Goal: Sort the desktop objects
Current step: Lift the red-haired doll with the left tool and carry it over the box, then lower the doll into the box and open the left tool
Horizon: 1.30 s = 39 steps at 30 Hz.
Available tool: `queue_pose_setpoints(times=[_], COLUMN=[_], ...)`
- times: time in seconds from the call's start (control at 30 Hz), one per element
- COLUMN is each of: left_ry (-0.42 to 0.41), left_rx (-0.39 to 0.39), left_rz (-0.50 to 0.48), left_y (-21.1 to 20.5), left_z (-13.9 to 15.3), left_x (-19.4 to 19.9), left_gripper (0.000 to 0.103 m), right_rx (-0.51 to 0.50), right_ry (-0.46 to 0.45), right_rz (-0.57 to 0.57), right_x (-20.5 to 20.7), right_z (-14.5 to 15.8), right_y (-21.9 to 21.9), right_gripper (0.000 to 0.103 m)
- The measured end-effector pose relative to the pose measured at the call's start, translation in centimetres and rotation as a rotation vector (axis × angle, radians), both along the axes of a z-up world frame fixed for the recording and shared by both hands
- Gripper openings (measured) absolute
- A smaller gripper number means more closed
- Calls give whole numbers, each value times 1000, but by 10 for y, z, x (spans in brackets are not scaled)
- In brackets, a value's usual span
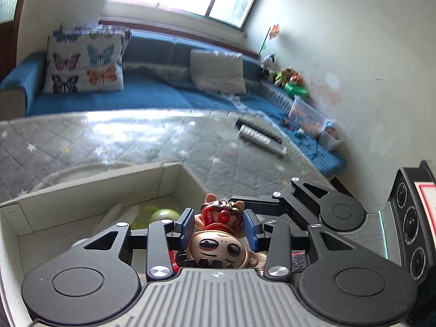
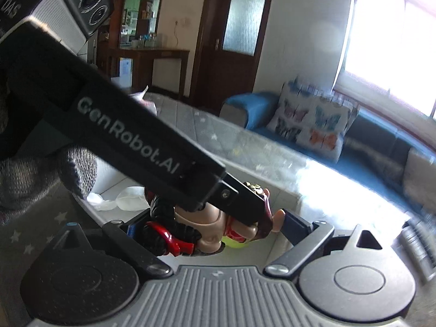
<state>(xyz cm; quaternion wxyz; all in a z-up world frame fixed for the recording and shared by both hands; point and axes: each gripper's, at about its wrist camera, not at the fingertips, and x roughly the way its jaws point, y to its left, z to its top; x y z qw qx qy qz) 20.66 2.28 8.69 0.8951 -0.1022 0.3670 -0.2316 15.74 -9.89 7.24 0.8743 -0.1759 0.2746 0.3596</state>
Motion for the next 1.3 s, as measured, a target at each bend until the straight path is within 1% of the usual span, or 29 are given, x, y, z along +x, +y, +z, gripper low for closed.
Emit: queue_pose_setpoints(times=[0.13, 0.23, 0.33, 0.53, 0.57, 0.73, 0.87, 1.03, 1.13, 1.3], left_ry=[66, 103, 135, 165, 168, 200, 211, 197, 175, 137], left_rx=[-9, -27, -39, -51, -48, -57, -97, -103, -111, -93], left_rz=[-7, -8, -10, -3, 3, 12, 32, 45, 58, 96], left_y=[11, 15, 16, 14, 13, 11, 16, 17, 19, 20], left_z=[-18, -29, -39, -51, -53, -66, -69, -68, -63, -51], left_x=[20, 31, 35, 38, 39, 43, 43, 38, 34, 22], left_gripper=[40, 40, 39, 38, 38, 36, 36, 36, 36, 36], right_rx=[-3, -17, -46, -117, -131, -135, -123, -103, -74, -30], right_ry=[100, 143, 172, 202, 198, 193, 176, 151, 140, 98], right_rz=[-19, -36, -41, -55, -56, -66, -61, -74, -79, -86], right_x=[24, 34, 41, 40, 40, 37, 34, 29, 26, 13], right_z=[-14, -22, -31, -45, -46, -43, -40, -33, -26, -13], right_y=[6, 9, 11, 22, 24, 29, 28, 20, 13, -1], right_gripper=[97, 97, 97, 97, 97, 96, 95, 95, 95, 96])
